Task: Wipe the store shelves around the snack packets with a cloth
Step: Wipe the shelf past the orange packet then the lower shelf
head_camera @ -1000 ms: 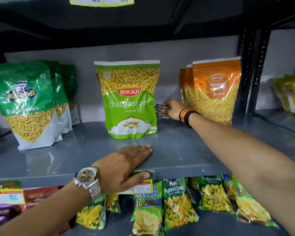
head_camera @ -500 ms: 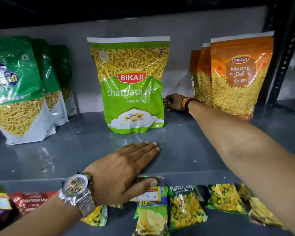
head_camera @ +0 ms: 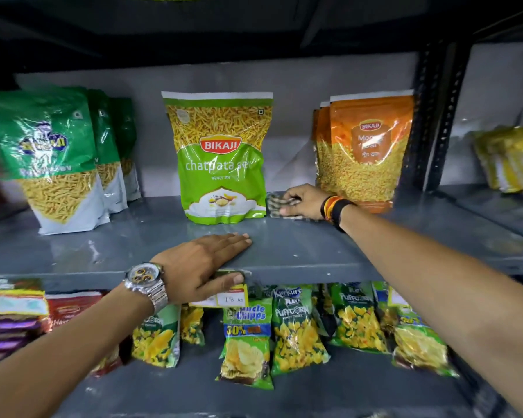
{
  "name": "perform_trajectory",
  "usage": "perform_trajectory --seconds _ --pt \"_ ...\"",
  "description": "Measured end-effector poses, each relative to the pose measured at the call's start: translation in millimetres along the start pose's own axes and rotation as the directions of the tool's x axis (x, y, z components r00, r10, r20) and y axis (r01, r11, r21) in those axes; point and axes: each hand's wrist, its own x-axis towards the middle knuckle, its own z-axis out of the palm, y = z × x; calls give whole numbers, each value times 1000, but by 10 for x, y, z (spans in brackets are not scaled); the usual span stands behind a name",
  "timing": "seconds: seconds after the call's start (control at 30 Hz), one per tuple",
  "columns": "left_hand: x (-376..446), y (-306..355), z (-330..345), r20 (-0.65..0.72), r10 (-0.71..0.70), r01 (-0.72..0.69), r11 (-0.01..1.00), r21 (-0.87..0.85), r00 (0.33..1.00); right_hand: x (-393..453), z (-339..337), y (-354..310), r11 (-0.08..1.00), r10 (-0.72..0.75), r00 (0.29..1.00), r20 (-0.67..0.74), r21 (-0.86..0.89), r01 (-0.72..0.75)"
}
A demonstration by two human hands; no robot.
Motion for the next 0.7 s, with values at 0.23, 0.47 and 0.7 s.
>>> perform_trajectory --seconds 0.23,0.47,0.7 --pt "3 39 -21 9 -55 55 998 43 998 -625 -370 -107 966 -111 994 -14 231 112" --pt "-6 94 -65 15 -60 59 997 44 998 -659 -258 21 1000 15 999 -43 -6 -15" --pt "-20 68 -44 -5 -40 40 998 41 999 -1471 -422 -395 992 -120 956 268 57 109"
